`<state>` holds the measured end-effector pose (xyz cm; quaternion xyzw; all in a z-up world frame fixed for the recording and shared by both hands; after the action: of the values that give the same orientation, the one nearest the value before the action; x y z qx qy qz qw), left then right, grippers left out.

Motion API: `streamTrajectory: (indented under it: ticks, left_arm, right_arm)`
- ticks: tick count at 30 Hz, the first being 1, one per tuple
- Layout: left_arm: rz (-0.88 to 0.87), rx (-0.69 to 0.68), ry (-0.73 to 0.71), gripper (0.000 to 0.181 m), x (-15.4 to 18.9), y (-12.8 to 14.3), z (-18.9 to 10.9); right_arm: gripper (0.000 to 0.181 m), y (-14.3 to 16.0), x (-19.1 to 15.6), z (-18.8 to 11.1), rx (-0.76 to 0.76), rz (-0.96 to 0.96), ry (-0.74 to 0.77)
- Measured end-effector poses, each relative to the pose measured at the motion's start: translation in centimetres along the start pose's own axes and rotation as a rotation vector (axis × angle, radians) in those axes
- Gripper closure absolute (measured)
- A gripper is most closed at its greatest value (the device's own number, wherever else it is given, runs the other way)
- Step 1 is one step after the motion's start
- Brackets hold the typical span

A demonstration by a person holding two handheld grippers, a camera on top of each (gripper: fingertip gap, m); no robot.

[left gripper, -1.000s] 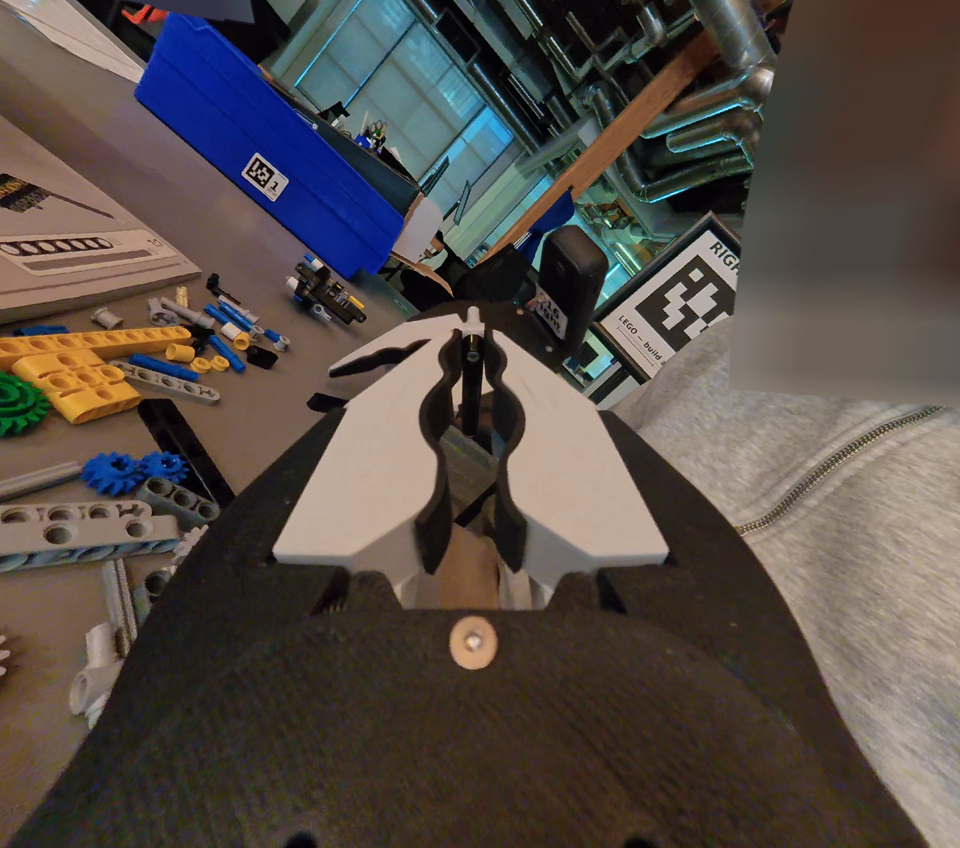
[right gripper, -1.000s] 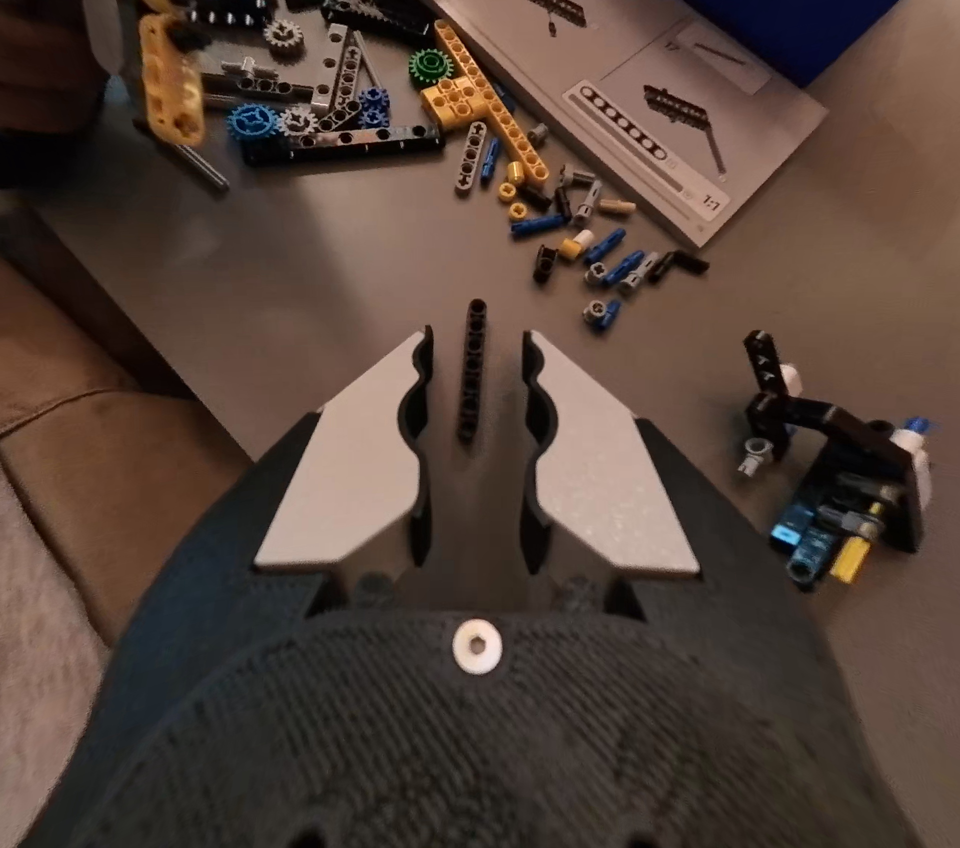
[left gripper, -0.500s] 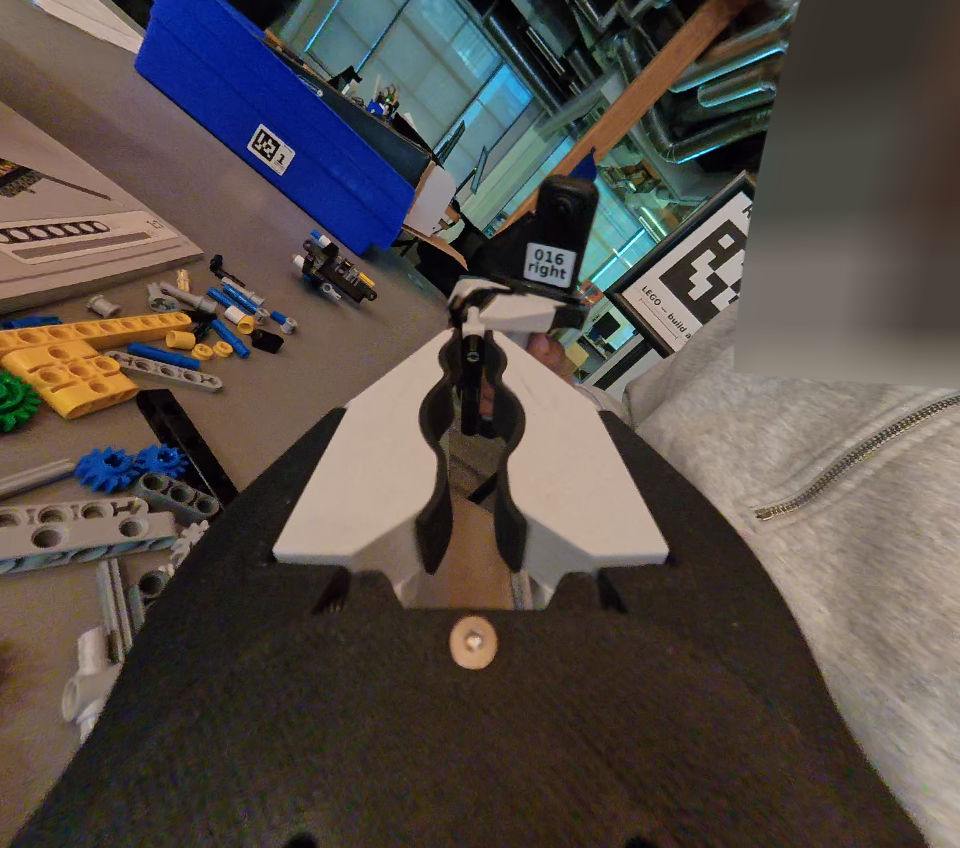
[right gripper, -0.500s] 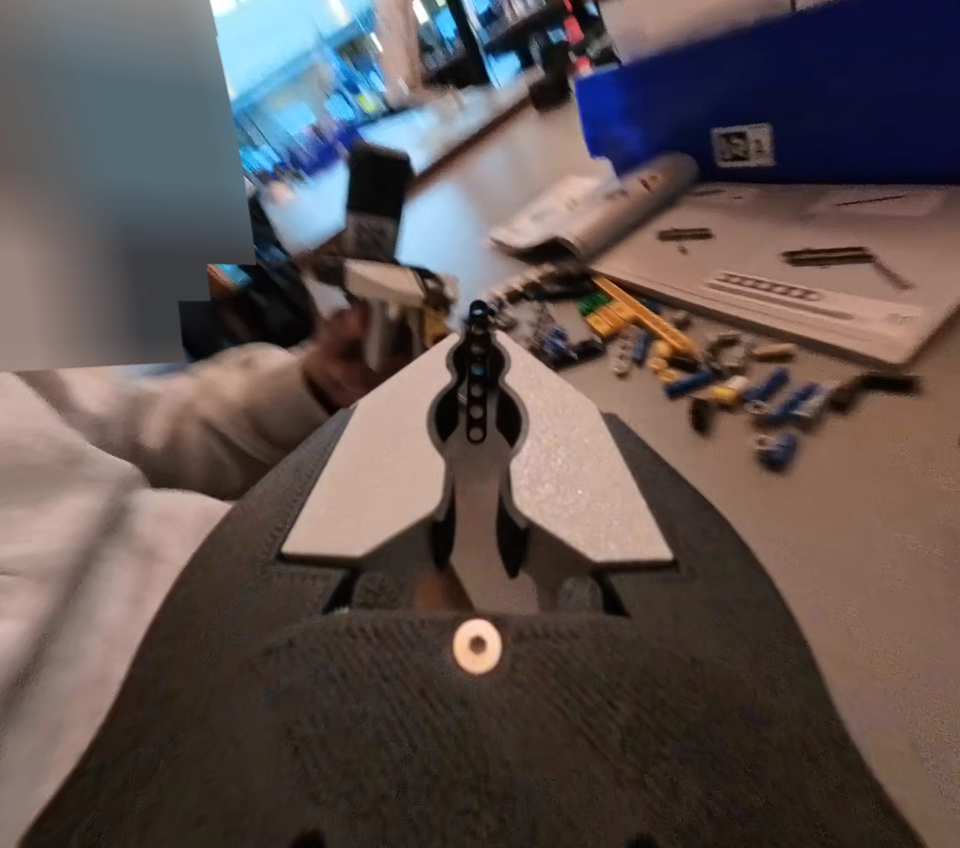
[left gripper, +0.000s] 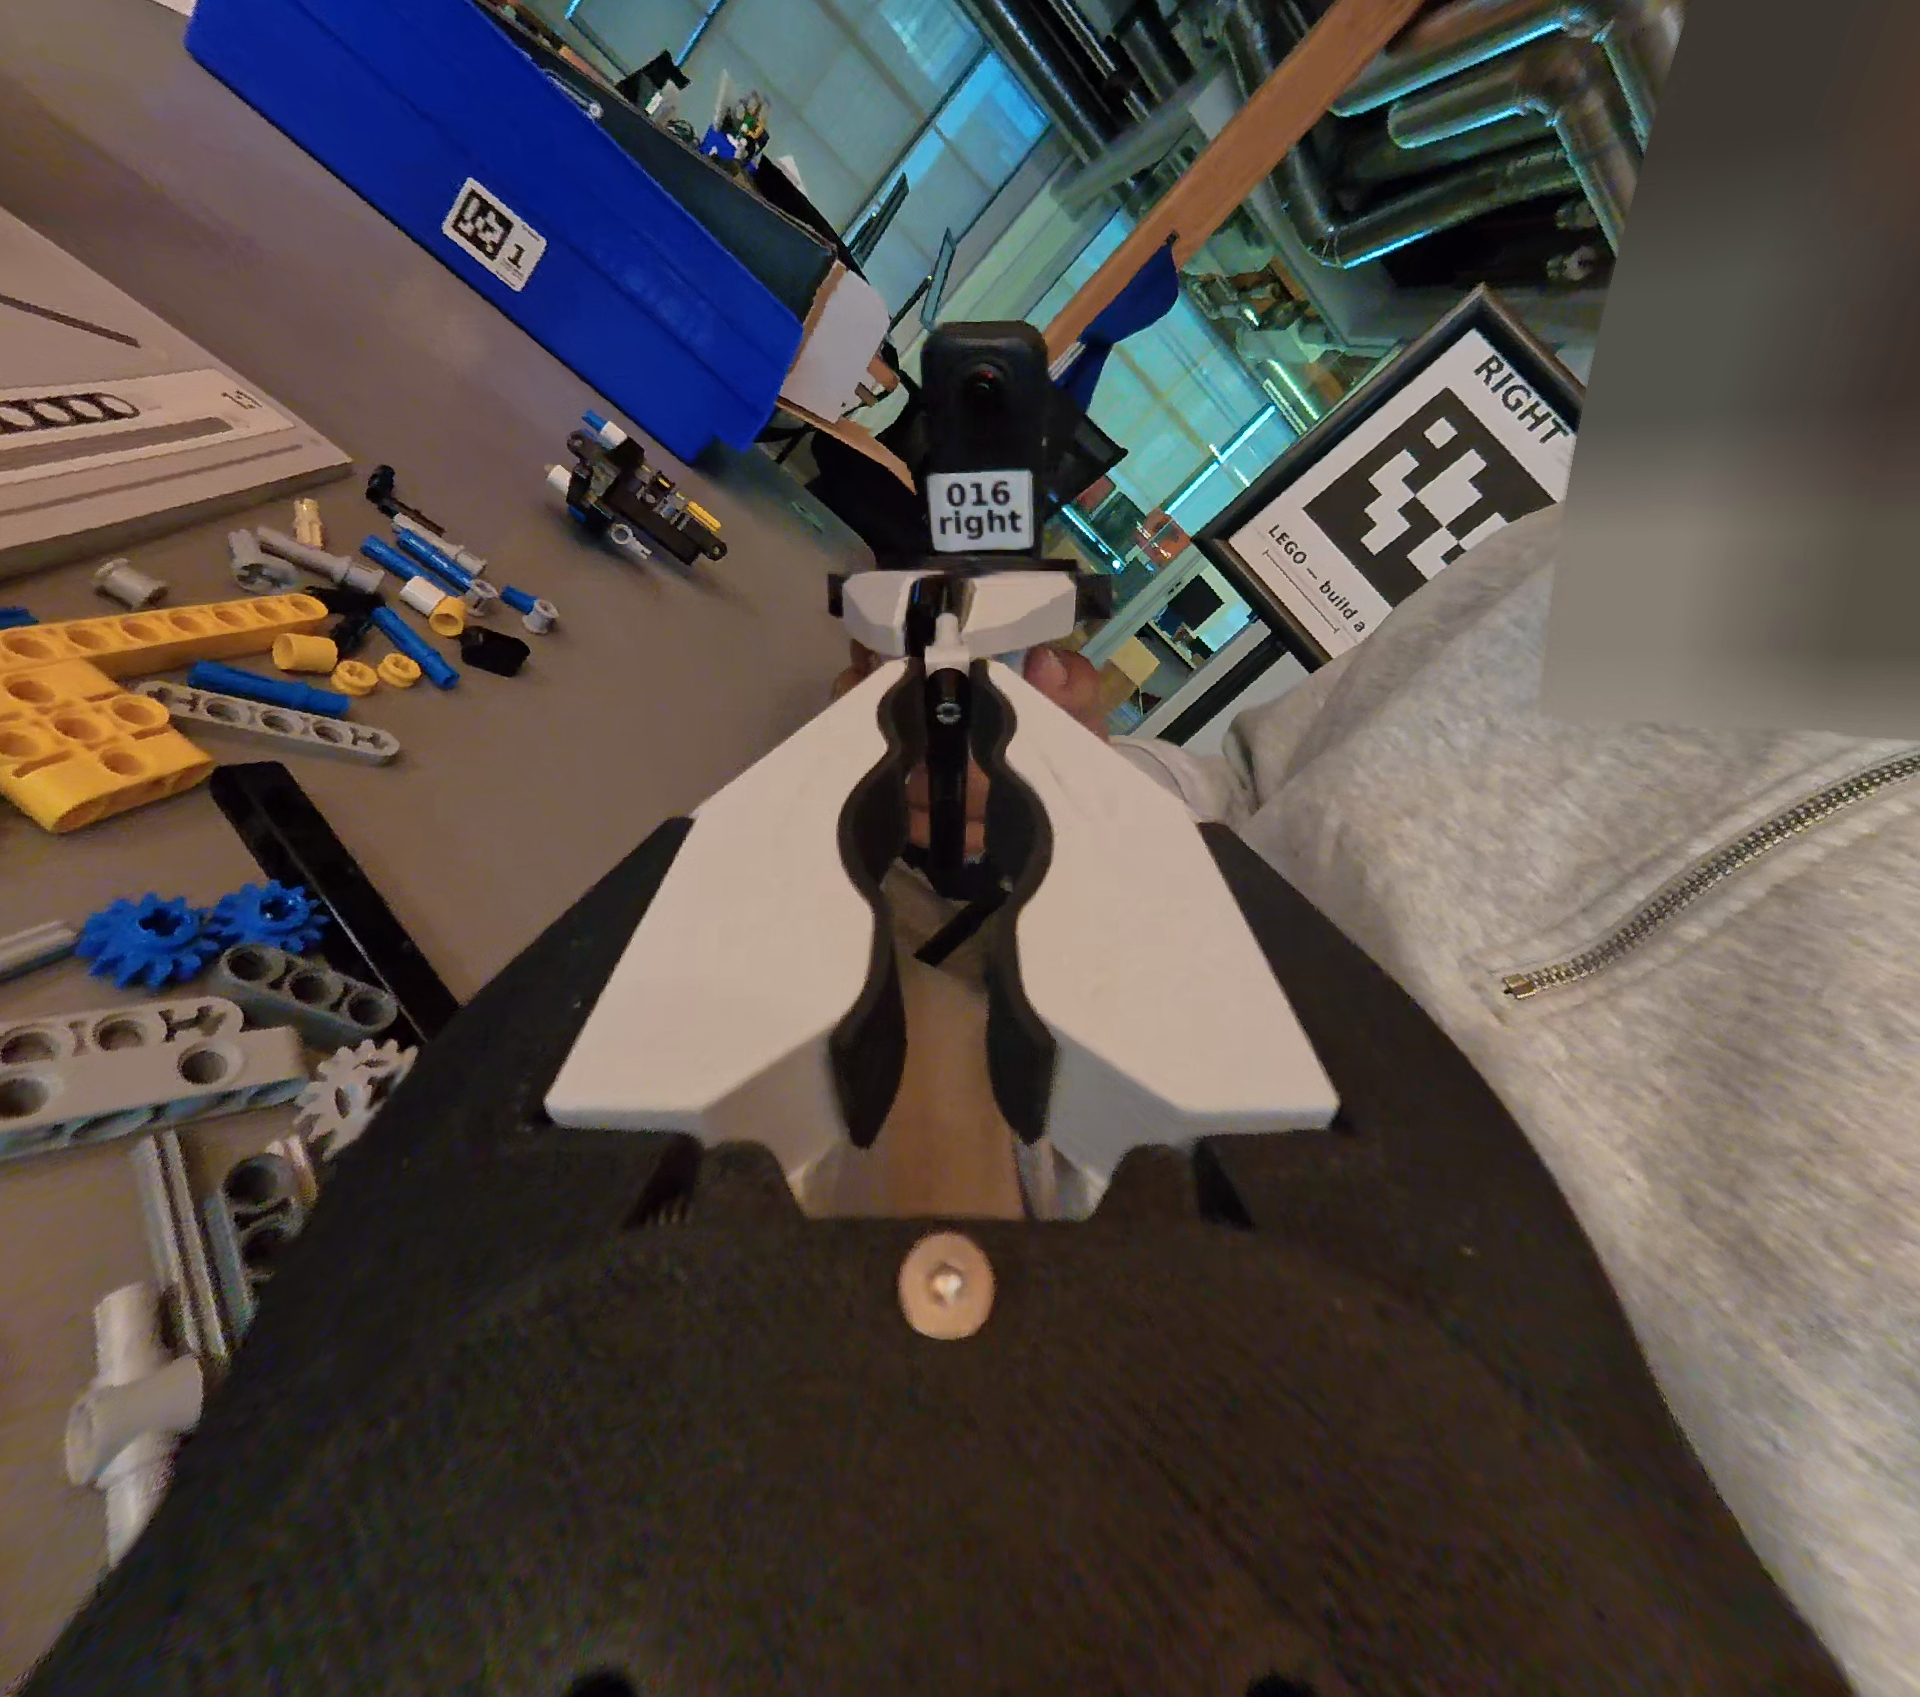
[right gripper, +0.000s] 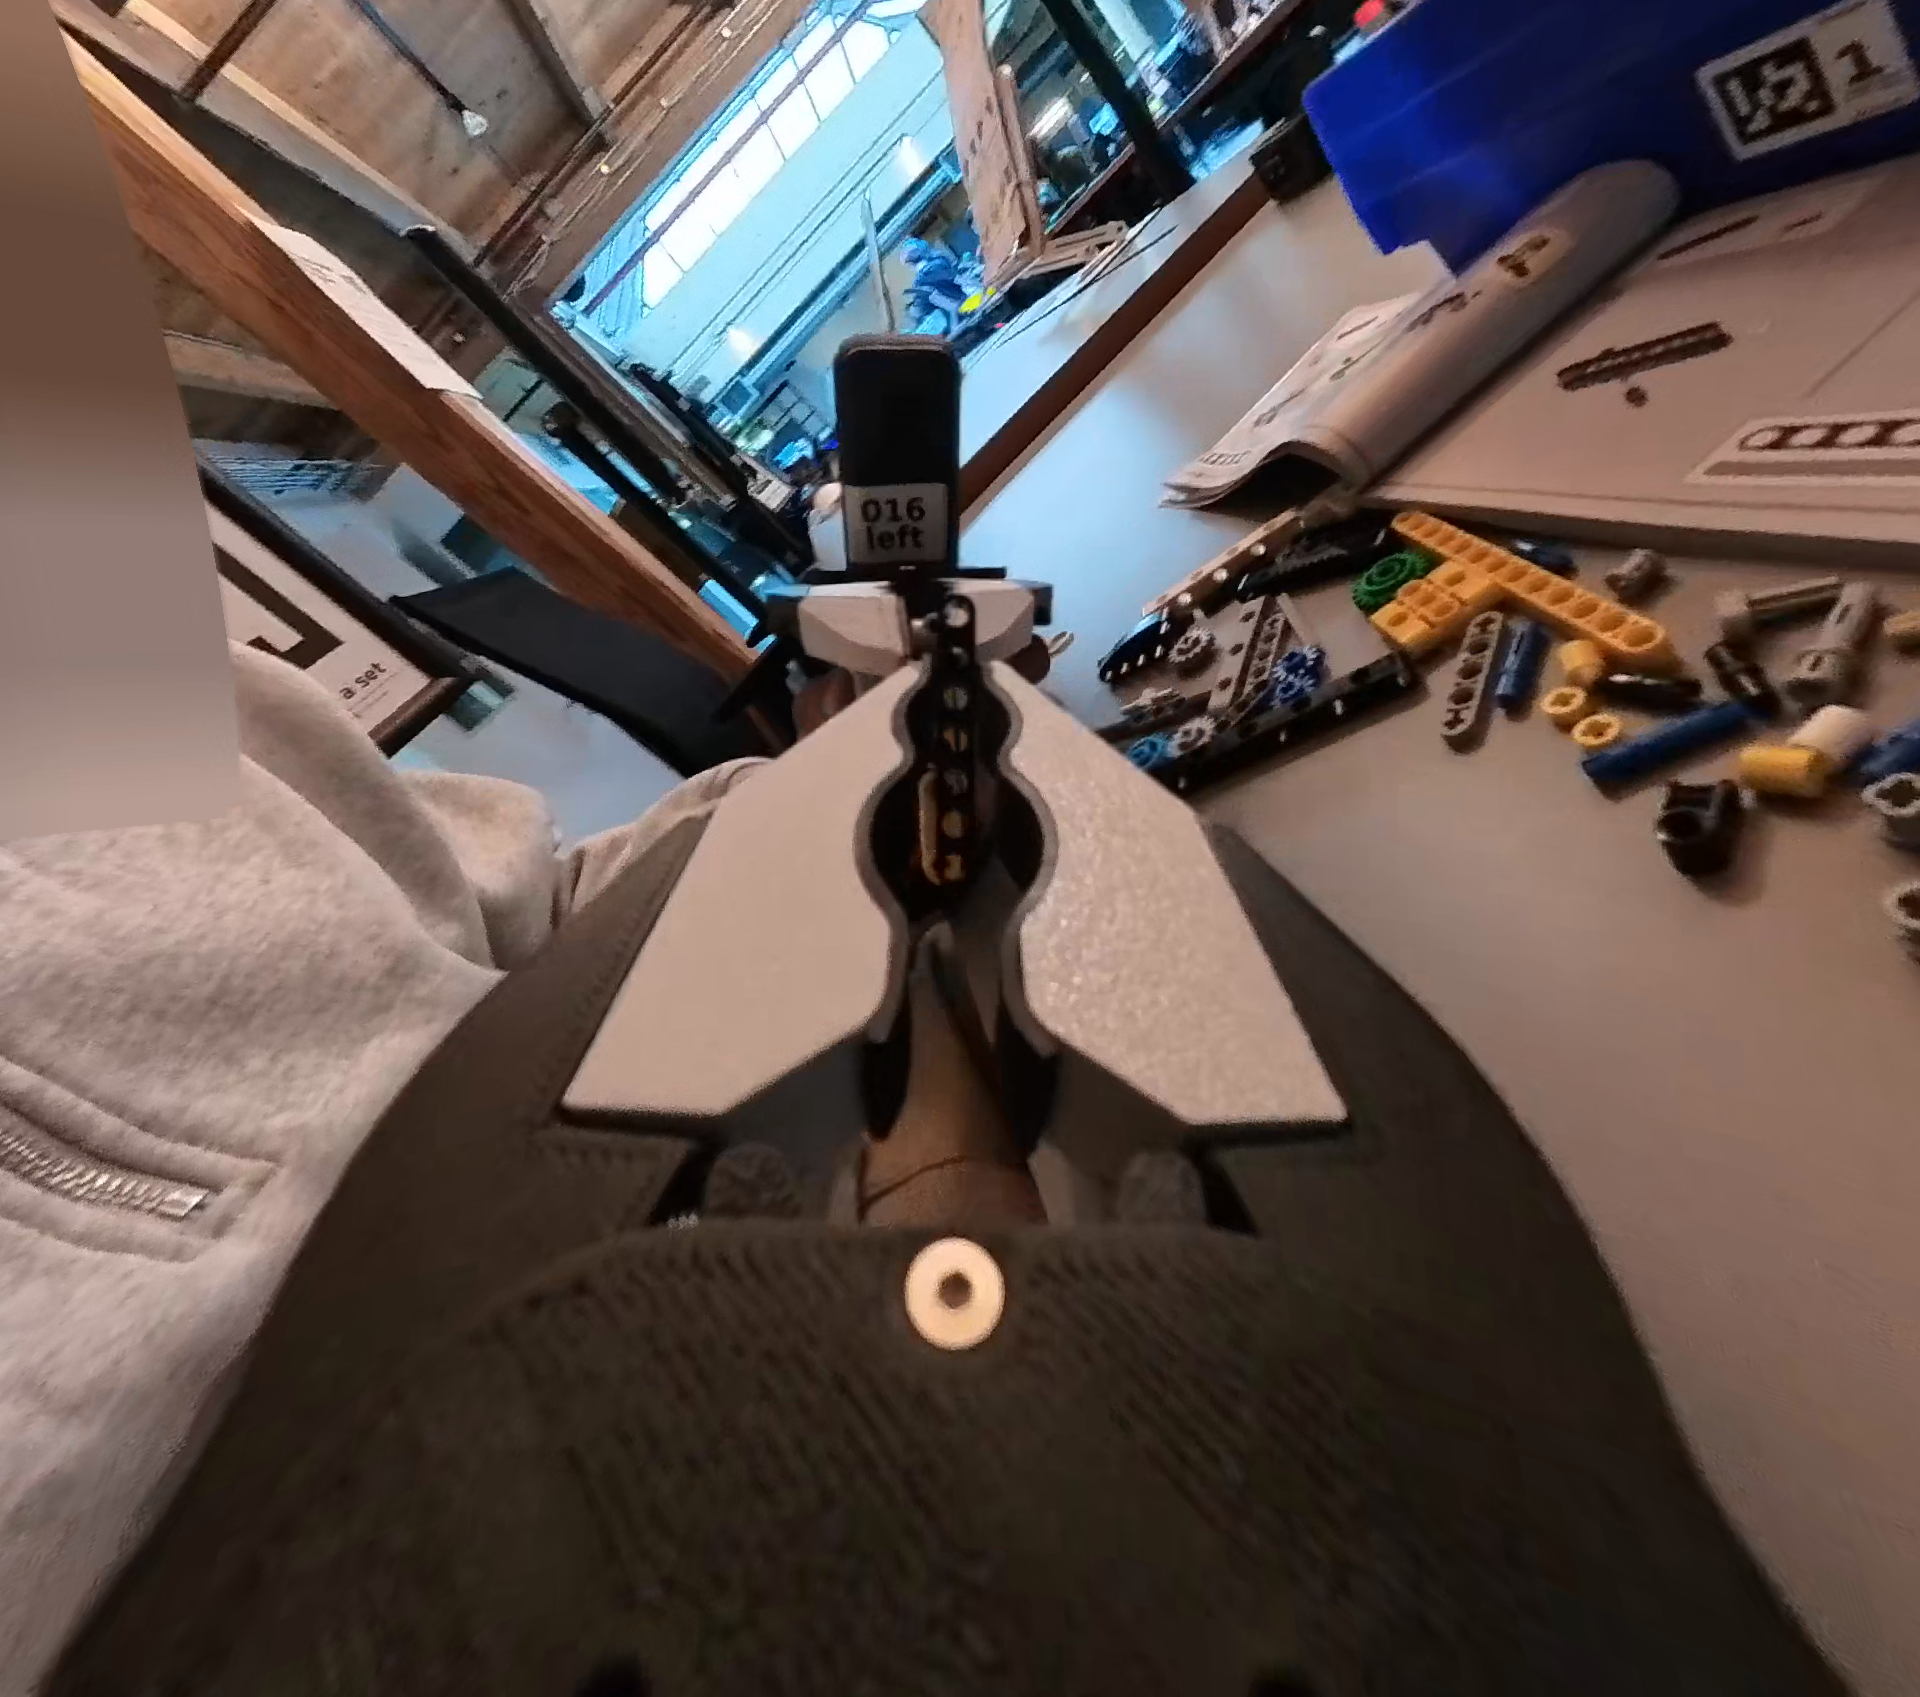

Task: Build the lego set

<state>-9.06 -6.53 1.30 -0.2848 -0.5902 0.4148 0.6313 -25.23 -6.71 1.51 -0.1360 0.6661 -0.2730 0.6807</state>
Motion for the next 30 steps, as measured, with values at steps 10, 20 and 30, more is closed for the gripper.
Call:
streamTrajectory:
  ticks: [10,20,30]
  left_arm:
    - [-0.009,-0.101,0.012,0.177,0.2,0.6,0.4]
    - [-0.040,-0.358,0.048,0.176,4.0,3.2,0.5]
    - [-0.054,-0.393,0.032,0.176,4.1,2.9,0.1]
  right_arm:
    - [0.177,0.2,0.5,-0.6,-0.176,0.064,-0.045]
    - [0.177,4.5,-1.5,-1.5,-0.454,0.091,-0.018]
    - [0.177,3.7,-1.9,-0.3,-0.505,0.020,0.052]
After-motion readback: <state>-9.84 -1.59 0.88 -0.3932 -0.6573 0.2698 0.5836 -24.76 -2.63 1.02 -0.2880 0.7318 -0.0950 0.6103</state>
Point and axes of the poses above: each gripper's, where its closed fingertips meet, z out along the fingers, y out of its underside, x = y × z across the jaws, the point moved 8 cm from there along -z, back along the fingers, and after that the axes turned 13 degrees about z, right-handed, at the moved point
